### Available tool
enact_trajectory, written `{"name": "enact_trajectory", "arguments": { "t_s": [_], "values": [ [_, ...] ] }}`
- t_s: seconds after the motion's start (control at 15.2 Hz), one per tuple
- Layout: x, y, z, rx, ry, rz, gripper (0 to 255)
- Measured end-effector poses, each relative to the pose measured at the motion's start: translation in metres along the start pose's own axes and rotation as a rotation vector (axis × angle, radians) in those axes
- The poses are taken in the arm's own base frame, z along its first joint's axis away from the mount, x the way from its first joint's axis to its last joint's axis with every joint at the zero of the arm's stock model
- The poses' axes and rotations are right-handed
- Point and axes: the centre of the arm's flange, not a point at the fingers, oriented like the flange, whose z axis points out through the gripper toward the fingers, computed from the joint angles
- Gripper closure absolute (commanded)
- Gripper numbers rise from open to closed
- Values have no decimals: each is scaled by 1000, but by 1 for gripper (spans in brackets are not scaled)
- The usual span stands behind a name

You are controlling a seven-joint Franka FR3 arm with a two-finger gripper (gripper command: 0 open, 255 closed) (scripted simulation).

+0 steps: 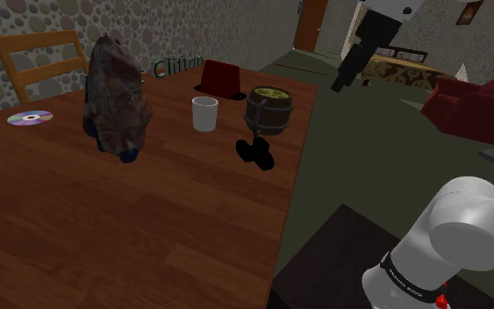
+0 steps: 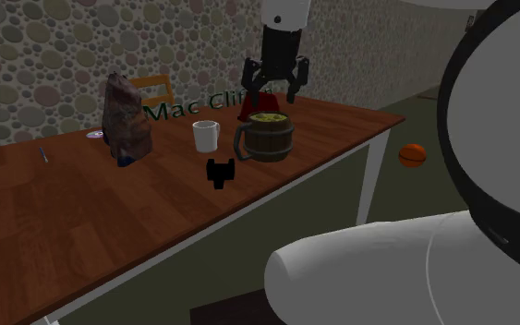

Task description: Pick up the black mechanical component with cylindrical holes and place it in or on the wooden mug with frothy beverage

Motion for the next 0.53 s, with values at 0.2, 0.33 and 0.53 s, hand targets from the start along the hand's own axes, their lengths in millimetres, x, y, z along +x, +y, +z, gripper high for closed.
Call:
{"name": "enact_trajectory", "arguments": {
  "t_s": [0.2, 0.33, 0.53],
  "values": [
    [8, -7, 13, -1, -13, 11, 0],
    [21, -17, 32, -2, -32, 28, 0],
    [43, -32, 61, -4, -63, 55, 0]
  ]
}}
